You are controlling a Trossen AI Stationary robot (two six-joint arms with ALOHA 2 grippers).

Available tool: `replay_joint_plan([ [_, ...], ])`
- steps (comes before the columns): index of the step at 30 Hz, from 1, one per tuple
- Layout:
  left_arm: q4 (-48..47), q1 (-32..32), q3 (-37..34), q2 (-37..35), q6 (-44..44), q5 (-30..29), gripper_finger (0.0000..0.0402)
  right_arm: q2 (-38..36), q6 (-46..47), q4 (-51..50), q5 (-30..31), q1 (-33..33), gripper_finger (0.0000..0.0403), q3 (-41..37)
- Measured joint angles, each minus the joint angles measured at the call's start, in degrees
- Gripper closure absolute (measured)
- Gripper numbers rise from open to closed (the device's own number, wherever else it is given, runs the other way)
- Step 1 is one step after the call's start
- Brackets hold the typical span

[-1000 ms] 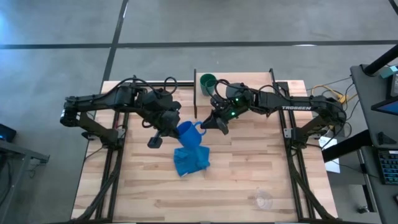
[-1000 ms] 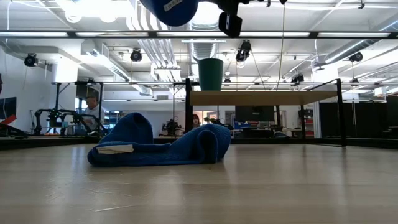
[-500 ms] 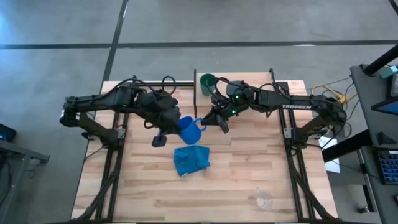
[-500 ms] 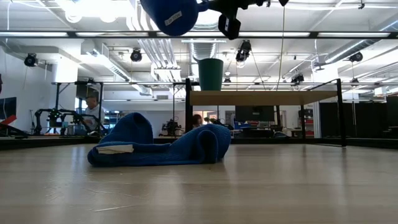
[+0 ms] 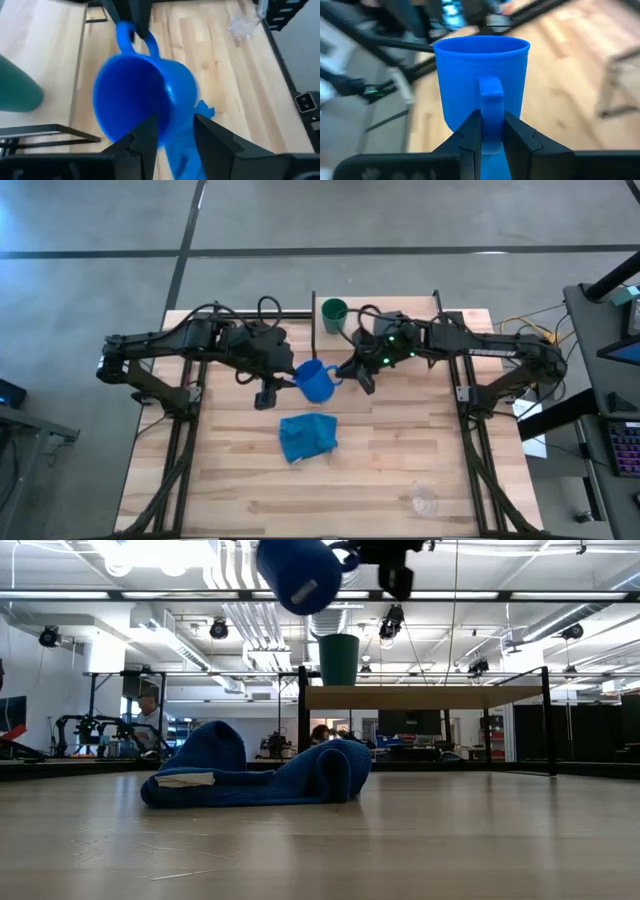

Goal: Stack small to large cups/mugs on shelf
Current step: Put the blue mug on the shelf

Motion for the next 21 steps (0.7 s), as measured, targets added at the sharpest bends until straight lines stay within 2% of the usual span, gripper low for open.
replay_joint_plan([
  [2,-0.04,0.0,0.0,0.0,-0.01,-0.27,0.0291,-2.08,0.02,-3.57,5.89,1.02,0.0349,0.0],
  [4,-0.05,0.0,0.0,0.0,-0.01,-0.83,0.0291,-4.49,0.02,-6.86,14.41,2.81,0.0349,0.0],
  [9,0.05,0.0,0.0,0.0,0.0,-1.45,0.0291,-8.97,4.78,-14.05,41.77,10.24,0.0349,0.0],
  [14,0.14,0.0,0.0,0.0,0.0,-3.96,0.0291,-10.27,13.23,-18.83,65.6,17.44,0.0349,-0.05],
  [17,1.09,0.0,0.0,0.0,0.0,-4.07,0.0291,-9.11,18.11,-19.96,74.31,19.41,0.0349,-1.12],
  [21,2.98,-0.02,-0.15,0.0,0.0,-4.06,0.0291,-6.45,23.34,-20.01,77.09,19.73,0.0349,-4.11],
])
